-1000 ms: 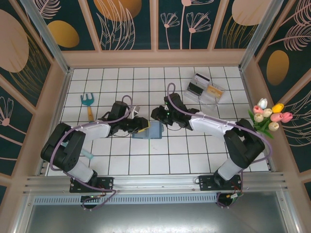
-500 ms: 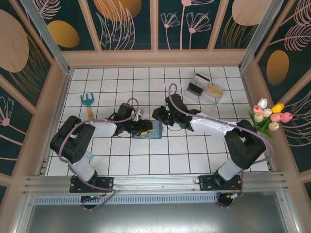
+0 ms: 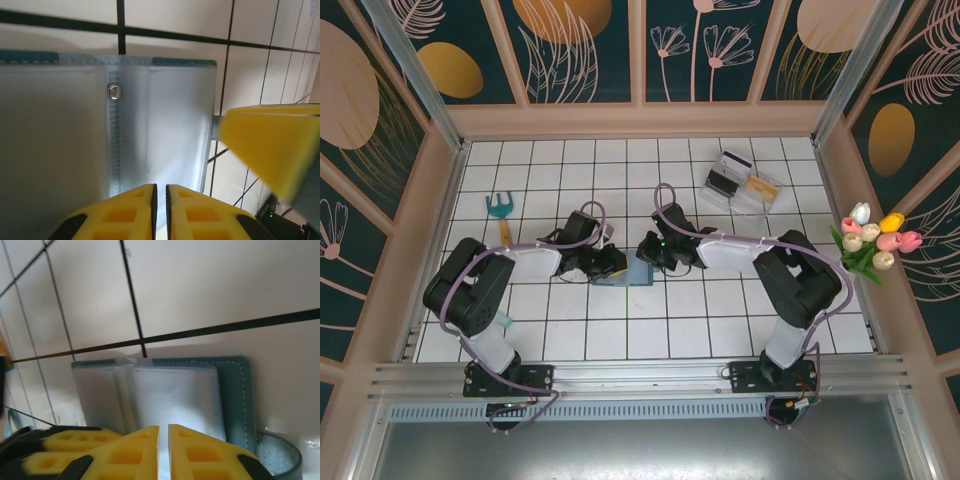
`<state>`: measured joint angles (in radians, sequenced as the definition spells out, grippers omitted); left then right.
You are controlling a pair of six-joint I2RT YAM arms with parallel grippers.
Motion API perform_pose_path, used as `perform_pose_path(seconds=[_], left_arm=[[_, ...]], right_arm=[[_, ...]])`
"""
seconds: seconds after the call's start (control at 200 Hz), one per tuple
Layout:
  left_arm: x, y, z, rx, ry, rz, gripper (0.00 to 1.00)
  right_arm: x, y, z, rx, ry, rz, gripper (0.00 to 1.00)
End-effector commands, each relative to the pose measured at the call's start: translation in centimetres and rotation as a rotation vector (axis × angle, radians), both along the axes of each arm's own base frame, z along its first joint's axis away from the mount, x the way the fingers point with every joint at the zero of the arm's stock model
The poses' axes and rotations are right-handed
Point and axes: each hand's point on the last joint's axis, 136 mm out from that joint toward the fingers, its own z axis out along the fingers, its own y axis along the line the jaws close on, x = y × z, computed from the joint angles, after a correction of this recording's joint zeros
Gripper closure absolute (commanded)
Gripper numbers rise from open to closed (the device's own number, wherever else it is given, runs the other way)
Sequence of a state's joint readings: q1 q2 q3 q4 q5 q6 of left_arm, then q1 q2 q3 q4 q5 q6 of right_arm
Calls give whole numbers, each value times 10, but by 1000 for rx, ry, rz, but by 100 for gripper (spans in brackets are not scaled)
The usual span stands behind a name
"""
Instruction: Take the credit cards out of the card holder
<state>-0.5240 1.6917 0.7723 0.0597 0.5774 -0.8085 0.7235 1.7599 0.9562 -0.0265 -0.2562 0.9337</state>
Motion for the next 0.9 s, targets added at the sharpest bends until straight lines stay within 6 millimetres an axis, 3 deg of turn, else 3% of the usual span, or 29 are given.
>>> perform_pose_path(seconds=[0.0, 0.08, 0.235, 0.315, 0.46, 0.631, 0.896], left_arm=[[8, 10, 25, 82, -82, 8, 83], [10, 26, 23, 181, -87, 46, 75], [9, 62, 3, 374, -56, 140, 48], [8, 68, -5, 404, -38, 160, 47], [6, 51, -6, 313, -18, 134, 48], [7, 47, -4, 294, -22, 123, 58], [4, 43, -8, 282, -5, 95, 57]], right_arm=[[-7, 2, -11, -33, 46, 26, 85], [-8, 1, -17, -50, 59, 30, 85], [-12, -1, -27, -74, 75, 38, 85], [-13, -1, -31, -87, 78, 46, 85], [-15, -1, -35, -99, 87, 56, 85], [-16, 0, -37, -102, 91, 60, 85], [-16, -1, -41, -109, 99, 62, 85]])
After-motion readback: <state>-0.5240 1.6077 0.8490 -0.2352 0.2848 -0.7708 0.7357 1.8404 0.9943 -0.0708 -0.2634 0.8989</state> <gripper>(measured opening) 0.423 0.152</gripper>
